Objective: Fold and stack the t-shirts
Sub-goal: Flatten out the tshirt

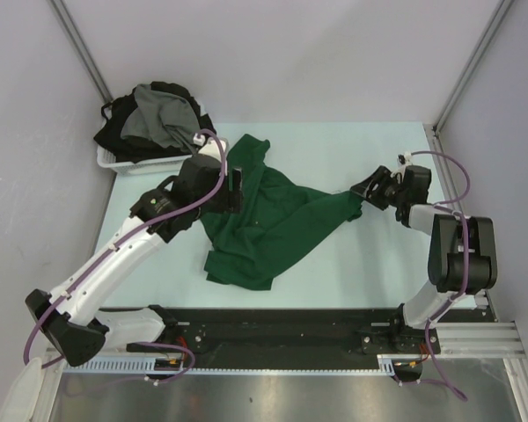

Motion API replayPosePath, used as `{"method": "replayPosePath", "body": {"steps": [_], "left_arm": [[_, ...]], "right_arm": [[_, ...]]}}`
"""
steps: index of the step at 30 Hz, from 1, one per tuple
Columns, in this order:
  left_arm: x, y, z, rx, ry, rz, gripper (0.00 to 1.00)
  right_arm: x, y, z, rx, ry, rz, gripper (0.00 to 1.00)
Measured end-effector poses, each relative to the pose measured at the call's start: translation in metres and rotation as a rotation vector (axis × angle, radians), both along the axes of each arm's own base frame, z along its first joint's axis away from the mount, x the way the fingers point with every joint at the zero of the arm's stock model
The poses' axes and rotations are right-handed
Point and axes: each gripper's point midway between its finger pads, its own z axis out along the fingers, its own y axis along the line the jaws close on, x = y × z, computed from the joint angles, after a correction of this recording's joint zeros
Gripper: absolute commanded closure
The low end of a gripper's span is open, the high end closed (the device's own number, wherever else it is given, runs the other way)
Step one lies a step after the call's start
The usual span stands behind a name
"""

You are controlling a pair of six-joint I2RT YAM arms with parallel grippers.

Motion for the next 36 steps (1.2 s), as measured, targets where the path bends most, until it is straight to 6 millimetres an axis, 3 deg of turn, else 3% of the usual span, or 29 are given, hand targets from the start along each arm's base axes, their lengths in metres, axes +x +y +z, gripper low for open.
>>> {"method": "replayPosePath", "body": {"steps": [13,19,36], "left_arm": [[0.001,-0.006,0.002,-0.011,-0.012,-0.012,0.23],[0.0,-0.007,0.002,-0.011,-0.012,-0.015,0.23],[0.001,-0.013,0.005,-0.027,-0.026,-0.026,0.23]], "right_arm": [[-0.018,0.011,0.0,-0.005,0.027,0.034,0.42],[-0.029,0.016,-0.001,-0.014,0.045,0.049,0.48],[-0.048,0.017,0.014,-0.05,0.047,0.075,0.46]]}}
